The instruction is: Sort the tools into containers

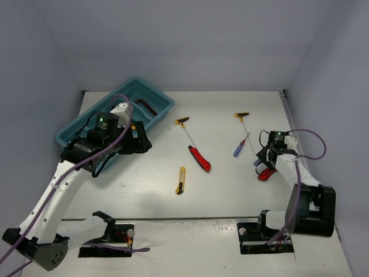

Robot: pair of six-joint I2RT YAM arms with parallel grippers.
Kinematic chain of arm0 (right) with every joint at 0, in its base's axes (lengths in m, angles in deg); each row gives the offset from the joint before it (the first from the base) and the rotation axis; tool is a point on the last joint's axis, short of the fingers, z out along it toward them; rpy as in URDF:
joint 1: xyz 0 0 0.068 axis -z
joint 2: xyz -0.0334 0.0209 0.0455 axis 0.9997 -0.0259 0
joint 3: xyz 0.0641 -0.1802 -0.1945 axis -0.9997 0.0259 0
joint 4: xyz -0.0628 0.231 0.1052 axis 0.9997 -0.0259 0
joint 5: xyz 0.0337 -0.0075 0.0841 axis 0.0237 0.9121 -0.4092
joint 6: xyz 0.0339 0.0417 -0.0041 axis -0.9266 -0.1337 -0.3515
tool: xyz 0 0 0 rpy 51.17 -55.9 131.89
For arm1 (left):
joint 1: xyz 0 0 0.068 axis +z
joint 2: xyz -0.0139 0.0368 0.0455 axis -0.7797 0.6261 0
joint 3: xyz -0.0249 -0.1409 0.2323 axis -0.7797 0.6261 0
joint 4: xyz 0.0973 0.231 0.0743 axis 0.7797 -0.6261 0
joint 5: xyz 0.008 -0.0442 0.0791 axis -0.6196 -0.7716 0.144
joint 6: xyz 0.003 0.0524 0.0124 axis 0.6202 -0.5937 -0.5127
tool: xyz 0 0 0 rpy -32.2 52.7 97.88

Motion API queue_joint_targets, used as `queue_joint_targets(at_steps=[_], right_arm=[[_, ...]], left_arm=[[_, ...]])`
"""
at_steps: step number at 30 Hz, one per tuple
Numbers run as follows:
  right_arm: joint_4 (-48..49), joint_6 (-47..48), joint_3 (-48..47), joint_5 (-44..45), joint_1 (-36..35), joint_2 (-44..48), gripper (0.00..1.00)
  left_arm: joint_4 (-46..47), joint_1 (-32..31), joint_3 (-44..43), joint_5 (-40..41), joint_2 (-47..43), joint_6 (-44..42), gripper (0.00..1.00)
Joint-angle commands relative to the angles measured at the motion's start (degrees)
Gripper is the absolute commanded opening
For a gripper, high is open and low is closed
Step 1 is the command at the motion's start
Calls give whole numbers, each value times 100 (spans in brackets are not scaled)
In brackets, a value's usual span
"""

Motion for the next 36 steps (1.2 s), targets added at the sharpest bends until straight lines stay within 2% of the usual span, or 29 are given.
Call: queue_joint_targets(at_steps=[1,5,9,14,19,27,31,36], right_arm=[[-15,455,-400,-120,-330,991,0],[53,1224,-826,-363,-1006,1676,0],[139,2089,-1080,-1205,-1474,2085,0],[265,2596,-1312,-2506,-1674,2633,0],[274,2698,-1553,-3582,-1728,2598,0],[291,2776,-1753,-4042,-1924,2487,0],[291,2803,-1780,-4080,-2006,2427,0],[304,2855,-1789,-4132,-2042,2393,0]], left_arm=[[309,-100,-600,-435,224,106,73],[884,-138,-802,-965,550,313,73],[1497,-412,-1056,-1417,903,657,73],[2076,-1086,-1686,-1301,1772,826,73],[2420,-1527,-2221,-1116,2366,925,73],[3055,-2065,-2855,-867,3290,1053,73],[3532,-2129,-2924,-741,3542,1272,73],[3634,-2243,-3109,-690,3836,1442,73]])
